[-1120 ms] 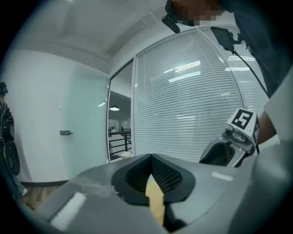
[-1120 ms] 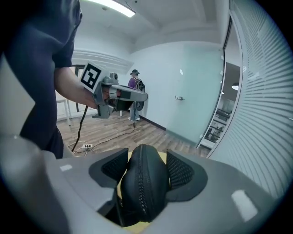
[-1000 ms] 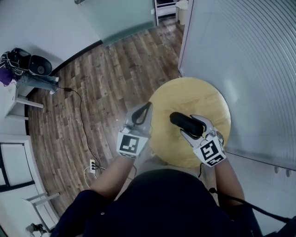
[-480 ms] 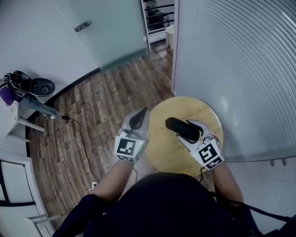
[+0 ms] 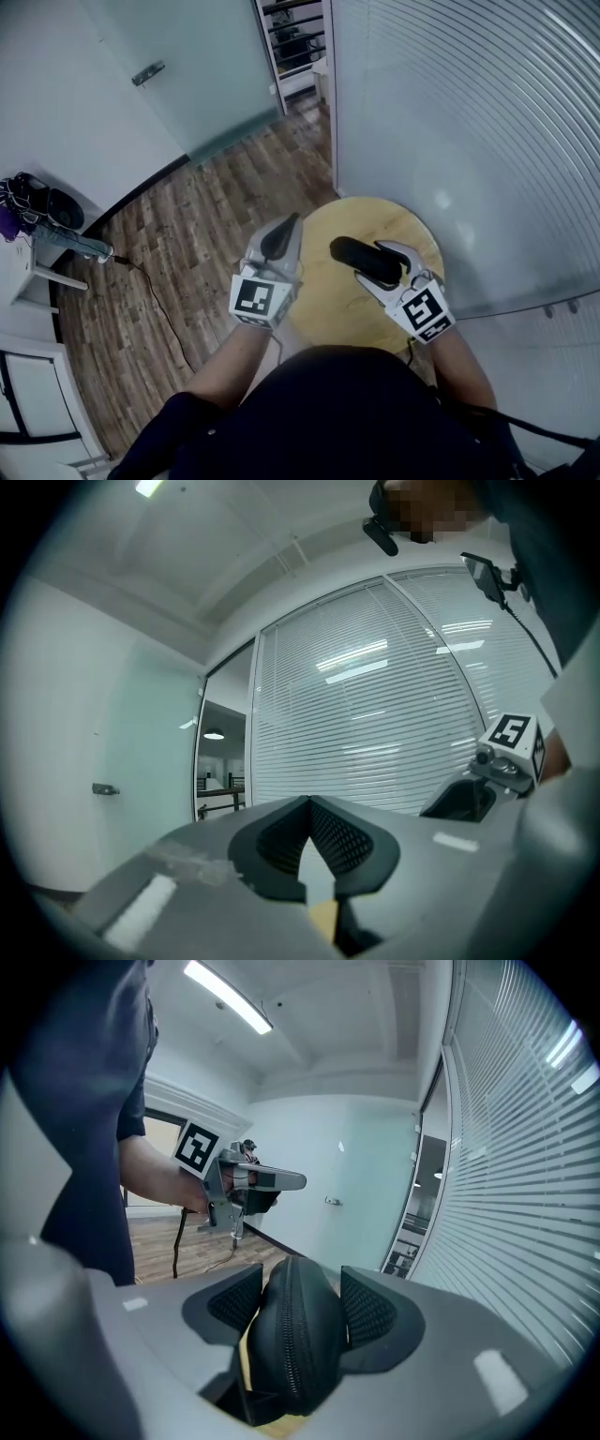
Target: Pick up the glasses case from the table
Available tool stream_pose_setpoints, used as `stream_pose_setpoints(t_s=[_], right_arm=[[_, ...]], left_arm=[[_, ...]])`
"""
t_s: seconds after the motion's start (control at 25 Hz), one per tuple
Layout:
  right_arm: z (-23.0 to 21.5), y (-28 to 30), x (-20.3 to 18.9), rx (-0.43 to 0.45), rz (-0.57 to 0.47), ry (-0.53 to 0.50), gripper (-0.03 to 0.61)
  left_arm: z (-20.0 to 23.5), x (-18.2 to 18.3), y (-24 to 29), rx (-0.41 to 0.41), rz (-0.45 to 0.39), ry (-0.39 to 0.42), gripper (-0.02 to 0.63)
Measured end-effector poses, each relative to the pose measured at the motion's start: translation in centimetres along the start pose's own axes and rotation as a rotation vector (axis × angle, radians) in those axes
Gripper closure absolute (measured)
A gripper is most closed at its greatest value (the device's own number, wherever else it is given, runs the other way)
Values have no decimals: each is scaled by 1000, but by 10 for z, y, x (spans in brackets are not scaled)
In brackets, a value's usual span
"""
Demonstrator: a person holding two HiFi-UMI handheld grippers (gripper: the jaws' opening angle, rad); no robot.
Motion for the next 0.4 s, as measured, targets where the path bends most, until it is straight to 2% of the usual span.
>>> stream_pose_setpoints(t_s=[0.2,0.4], right_arm=[[-9,-5,-4,12,-24,32,307],[-10,-16,-11,5,-34,42,307]], left_arm=[[-9,-2,11,-12,6,-14,611],[-22,4,14,-39,-9,15,611]])
Point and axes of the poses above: the fingertips, and each gripper's own axes: y forward along the fingers, z to its left, x out of its top, the point moved 9 cm from there along -y, backward along the fingers, and after that the axes turned 11 degrees about y, right-handed, at the moved point
